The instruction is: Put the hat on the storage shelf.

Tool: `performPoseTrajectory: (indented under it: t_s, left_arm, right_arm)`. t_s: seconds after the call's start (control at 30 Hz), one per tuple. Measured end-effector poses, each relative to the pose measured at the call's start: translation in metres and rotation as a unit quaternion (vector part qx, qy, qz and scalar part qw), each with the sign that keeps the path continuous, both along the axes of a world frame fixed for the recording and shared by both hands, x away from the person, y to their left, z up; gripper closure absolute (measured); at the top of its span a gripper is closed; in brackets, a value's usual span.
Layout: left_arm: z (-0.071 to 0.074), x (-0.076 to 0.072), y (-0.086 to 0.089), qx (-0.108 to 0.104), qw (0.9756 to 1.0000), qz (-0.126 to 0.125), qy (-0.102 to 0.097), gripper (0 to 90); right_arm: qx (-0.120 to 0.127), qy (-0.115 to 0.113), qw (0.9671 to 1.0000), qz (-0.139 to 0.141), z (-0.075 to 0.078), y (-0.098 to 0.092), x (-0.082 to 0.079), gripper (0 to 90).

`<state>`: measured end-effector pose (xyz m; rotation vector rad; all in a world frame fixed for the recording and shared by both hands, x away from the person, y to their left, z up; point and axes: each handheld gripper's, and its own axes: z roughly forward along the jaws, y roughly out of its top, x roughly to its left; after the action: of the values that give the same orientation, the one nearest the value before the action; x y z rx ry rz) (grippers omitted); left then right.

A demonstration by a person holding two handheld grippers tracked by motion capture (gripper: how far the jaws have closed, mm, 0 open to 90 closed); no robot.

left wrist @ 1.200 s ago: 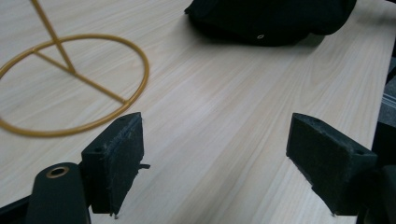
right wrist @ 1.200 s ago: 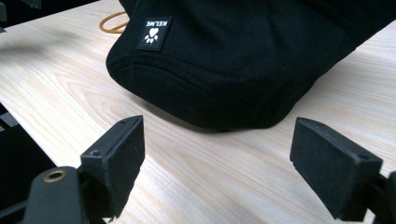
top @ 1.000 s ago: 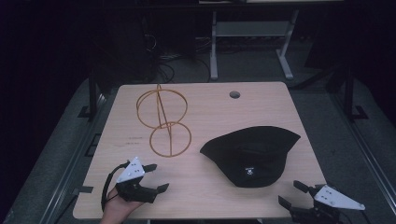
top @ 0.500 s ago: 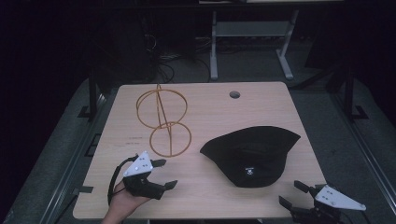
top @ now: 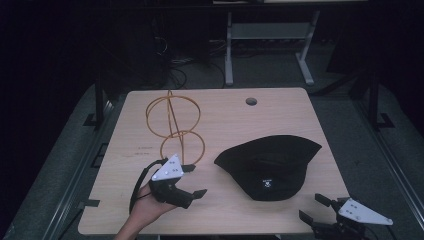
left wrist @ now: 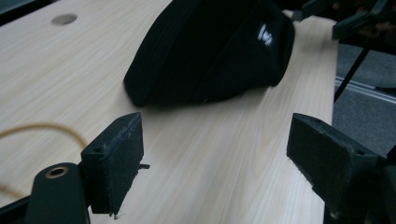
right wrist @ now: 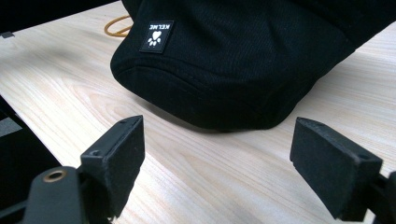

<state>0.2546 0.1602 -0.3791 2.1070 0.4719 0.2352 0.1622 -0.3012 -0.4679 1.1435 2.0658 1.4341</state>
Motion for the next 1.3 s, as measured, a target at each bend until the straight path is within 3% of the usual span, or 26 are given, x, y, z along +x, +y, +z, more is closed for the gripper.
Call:
performPoseTrajectory:
  t_s: [0.23, 0.87, 0.97, 1.03, 1.13, 1.3]
  left_arm:
    - [0.012, 0.011, -0.028, 0.008, 0.9997, -0.024, -0.005, 18.4]
    - [0.024, 0.042, -0.079, 0.031, 0.9985, -0.044, -0.004, 19.9]
    - [0.023, 0.049, -0.086, 0.041, 0.9978, -0.051, 0.008, 19.9]
    - [0.020, 0.054, -0.095, 0.058, 0.9960, -0.067, 0.016, 21.9]
    - [0.017, 0.057, -0.099, 0.066, 0.9946, -0.077, 0.024, 26.3]
    - [0.008, 0.068, -0.107, 0.088, 0.9926, -0.077, 0.034, 38.6]
  right_arm:
    - [0.005, -0.004, 1.0000, 0.000, 0.000, -0.001, -0.001, 17.3]
    - [0.015, -0.006, 0.9999, -0.001, 0.001, -0.003, -0.003, 16.8]
    - [0.012, -0.006, 0.9999, 0.001, 0.001, -0.002, -0.003, 16.8]
    - [0.010, -0.007, 0.9999, 0.004, 0.001, -0.001, -0.003, 16.8]
    - [0.006, -0.005, 0.9999, 0.008, 0.001, 0.000, -0.002, 16.8]
    - [0.006, -0.006, 0.9999, 0.008, 0.001, 0.002, -0.002, 16.6]
